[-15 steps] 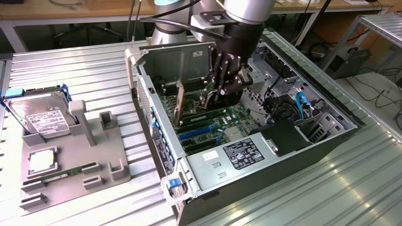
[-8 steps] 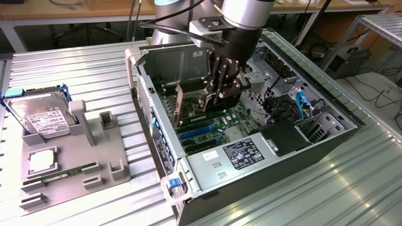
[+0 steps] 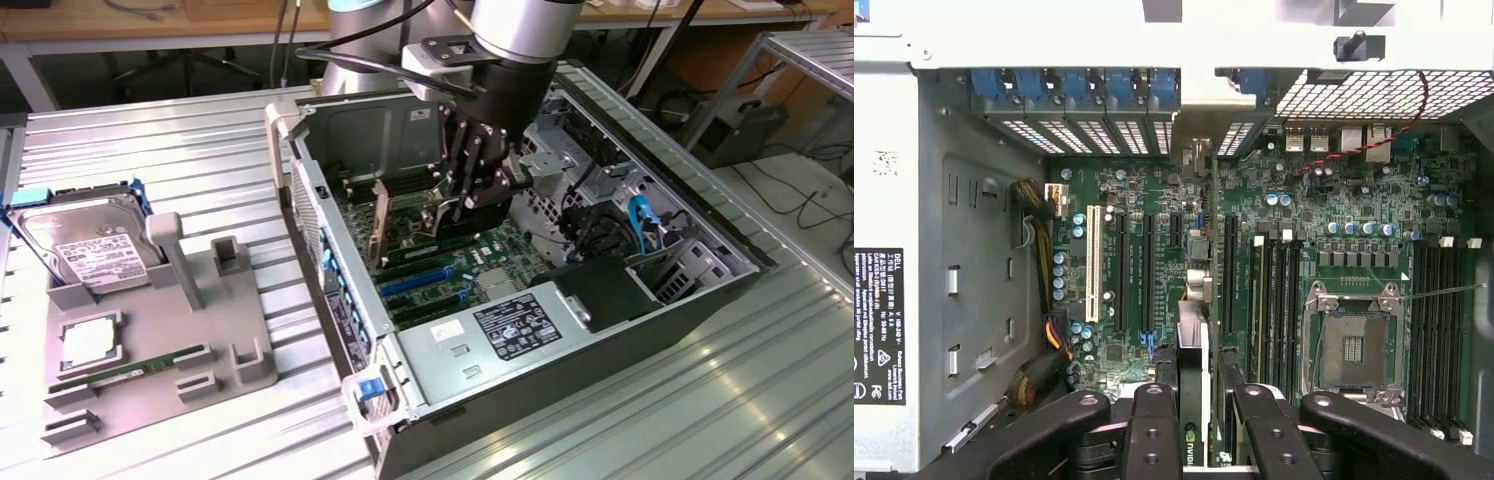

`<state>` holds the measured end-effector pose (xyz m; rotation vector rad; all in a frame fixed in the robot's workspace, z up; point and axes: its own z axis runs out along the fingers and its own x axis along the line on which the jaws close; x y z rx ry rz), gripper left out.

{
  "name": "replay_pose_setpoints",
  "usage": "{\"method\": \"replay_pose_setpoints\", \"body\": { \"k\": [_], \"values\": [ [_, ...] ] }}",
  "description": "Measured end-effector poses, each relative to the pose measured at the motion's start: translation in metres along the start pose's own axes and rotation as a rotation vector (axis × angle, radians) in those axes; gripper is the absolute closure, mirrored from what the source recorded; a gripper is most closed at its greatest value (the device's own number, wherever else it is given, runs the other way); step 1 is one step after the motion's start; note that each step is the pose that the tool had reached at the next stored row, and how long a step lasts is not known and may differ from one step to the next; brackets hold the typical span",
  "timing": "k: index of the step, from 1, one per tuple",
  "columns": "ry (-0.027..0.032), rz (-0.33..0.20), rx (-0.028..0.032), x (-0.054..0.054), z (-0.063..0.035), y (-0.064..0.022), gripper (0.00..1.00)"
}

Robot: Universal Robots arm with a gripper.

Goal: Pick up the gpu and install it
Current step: 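Insert the gpu into the slot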

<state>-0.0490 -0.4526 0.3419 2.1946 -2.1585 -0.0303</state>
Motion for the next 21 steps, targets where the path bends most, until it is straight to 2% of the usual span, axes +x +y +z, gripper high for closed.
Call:
{"method": "replay_pose_setpoints", "body": {
  "k": [4, 5, 7, 8, 9, 15, 21],
  "values": [
    [0.0, 0.0, 0.0004, 0.0, 0.0003, 0.0001, 0.74],
    [0.0, 0.0, 0.0086, -0.001, 0.002, 0.0029, 0.74],
    [0.0004, 0.001, 0.0199, -0.002, 0.0036, 0.007, 0.74],
    [0.0003, 0.001, 0.0251, -0.002, 0.0046, 0.0095, 0.74],
    [0.0002, 0.001, 0.027, -0.003, 0.006, 0.0107, 0.74],
    [-0.0011, 0.034, 0.0261, -0.004, 0.0189, 0.0136, 0.74],
    [-0.0012, 0.035, 0.0261, -0.004, 0.0349, 0.016, 0.74]
  ]
}}
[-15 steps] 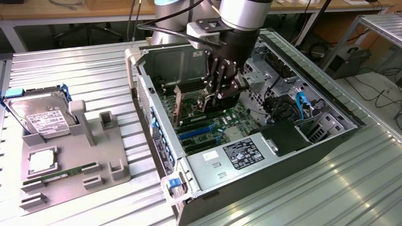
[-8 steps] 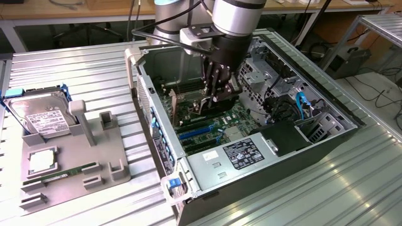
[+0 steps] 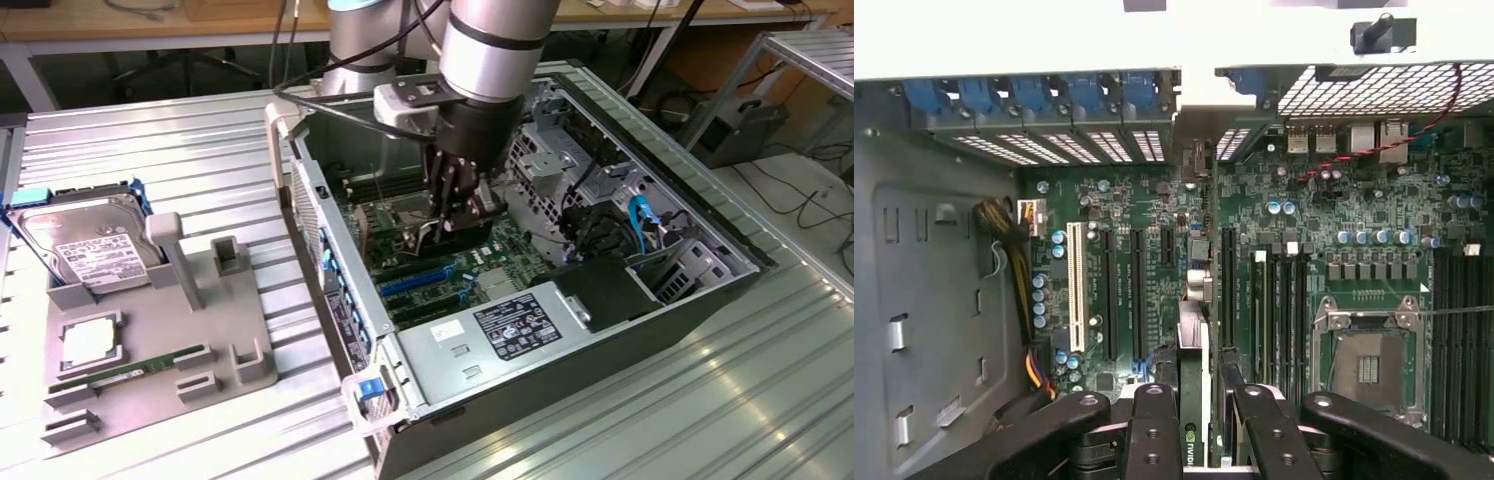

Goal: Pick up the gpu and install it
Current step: 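Insert the gpu into the slot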

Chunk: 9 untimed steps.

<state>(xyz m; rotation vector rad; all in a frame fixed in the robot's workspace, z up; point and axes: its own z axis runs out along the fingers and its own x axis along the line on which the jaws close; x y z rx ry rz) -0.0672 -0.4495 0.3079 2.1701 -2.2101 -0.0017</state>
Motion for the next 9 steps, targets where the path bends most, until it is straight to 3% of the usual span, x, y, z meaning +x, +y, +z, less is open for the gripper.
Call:
{"method": "replay_pose_setpoints", "body": {
  "k": [9],
  "values": [
    [-0.0011, 0.0, 0.0, -0.001, 0.0221, 0.0012, 0.74]
  ]
}}
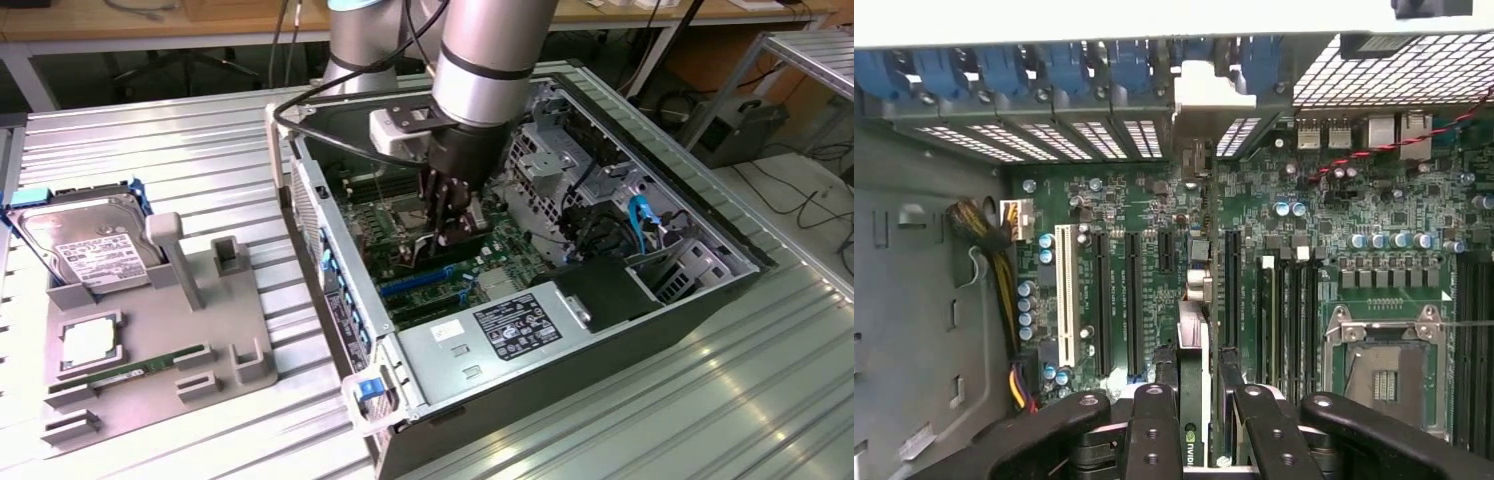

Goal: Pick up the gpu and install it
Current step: 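Insert the gpu into the slot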

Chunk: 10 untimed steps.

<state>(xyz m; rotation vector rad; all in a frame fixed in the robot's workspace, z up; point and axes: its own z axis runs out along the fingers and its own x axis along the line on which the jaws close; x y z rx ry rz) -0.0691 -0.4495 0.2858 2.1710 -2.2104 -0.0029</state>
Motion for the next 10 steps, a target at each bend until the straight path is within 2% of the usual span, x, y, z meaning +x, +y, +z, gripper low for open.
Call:
{"method": "replay_pose_setpoints", "body": {
  "k": [5, 10],
  "values": [
    [-0.0055, -0.008, -0.0008, -0.0001, 0.0061, 0.0018, 0.74],
    [-0.0048, -0.038, -0.0007, -0.0002, 0.0093, 0.0027, 0.74]
  ]
}}
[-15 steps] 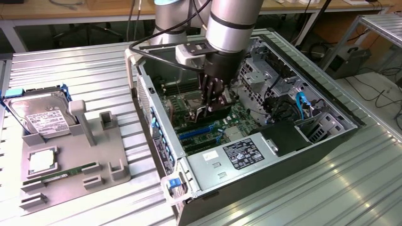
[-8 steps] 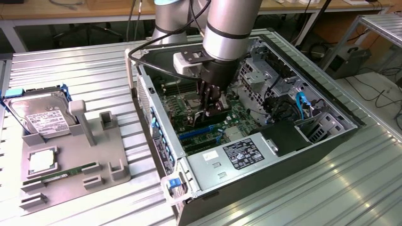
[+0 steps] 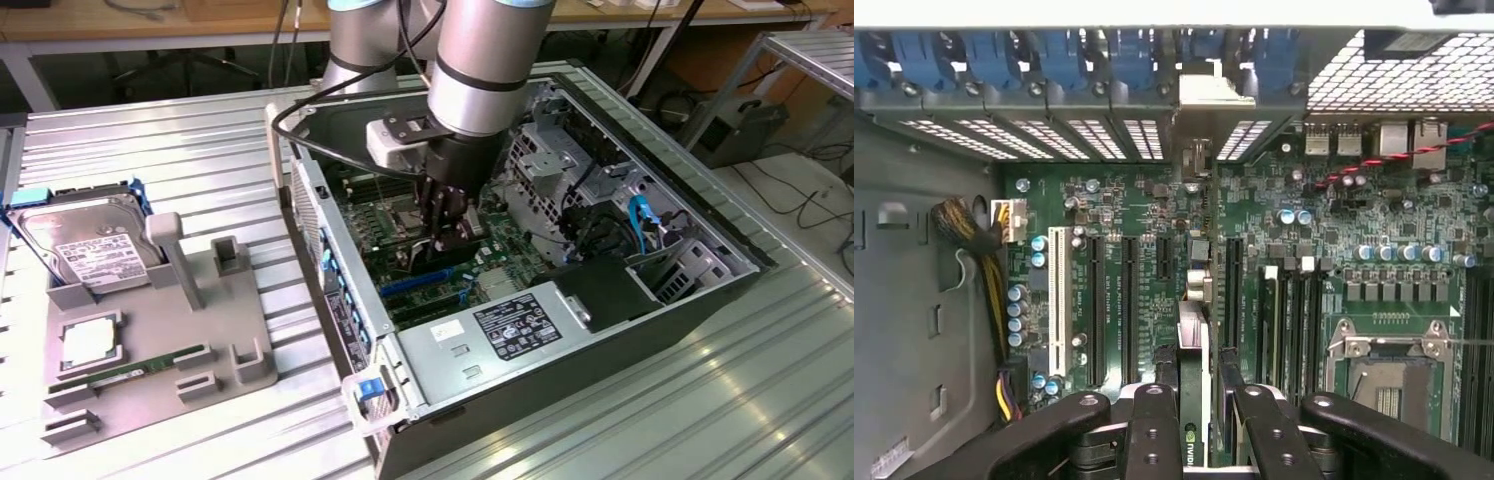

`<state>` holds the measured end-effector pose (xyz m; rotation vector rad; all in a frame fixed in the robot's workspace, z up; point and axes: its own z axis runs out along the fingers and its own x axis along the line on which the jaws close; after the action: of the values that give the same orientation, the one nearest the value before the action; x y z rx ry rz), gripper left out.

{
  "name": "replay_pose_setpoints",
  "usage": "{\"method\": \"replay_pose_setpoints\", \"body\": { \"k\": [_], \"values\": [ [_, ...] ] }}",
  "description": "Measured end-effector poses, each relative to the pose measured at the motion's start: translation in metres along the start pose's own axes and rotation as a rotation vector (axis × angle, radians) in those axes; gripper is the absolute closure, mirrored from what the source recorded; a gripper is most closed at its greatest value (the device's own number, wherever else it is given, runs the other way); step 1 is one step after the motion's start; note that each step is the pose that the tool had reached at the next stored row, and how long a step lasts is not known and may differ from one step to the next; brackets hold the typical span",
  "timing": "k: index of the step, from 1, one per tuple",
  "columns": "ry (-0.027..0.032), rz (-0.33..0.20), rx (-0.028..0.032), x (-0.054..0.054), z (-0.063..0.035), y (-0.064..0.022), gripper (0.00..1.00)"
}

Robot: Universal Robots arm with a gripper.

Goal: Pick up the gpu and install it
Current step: 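Insert the gpu into the slot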

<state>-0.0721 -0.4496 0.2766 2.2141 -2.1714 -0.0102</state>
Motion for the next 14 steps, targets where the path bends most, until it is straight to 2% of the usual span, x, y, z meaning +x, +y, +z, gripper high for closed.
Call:
{"method": "replay_pose_setpoints", "body": {
  "k": [9, 14],
  "values": [
    [-0.0015, 0.005, 0.0, -0.0016, 0.0032, -0.0002, 0.74],
    [-0.0022, 0.009, -0.0039, -0.0018, 0.0089, 0.0012, 0.74]
  ]
}}
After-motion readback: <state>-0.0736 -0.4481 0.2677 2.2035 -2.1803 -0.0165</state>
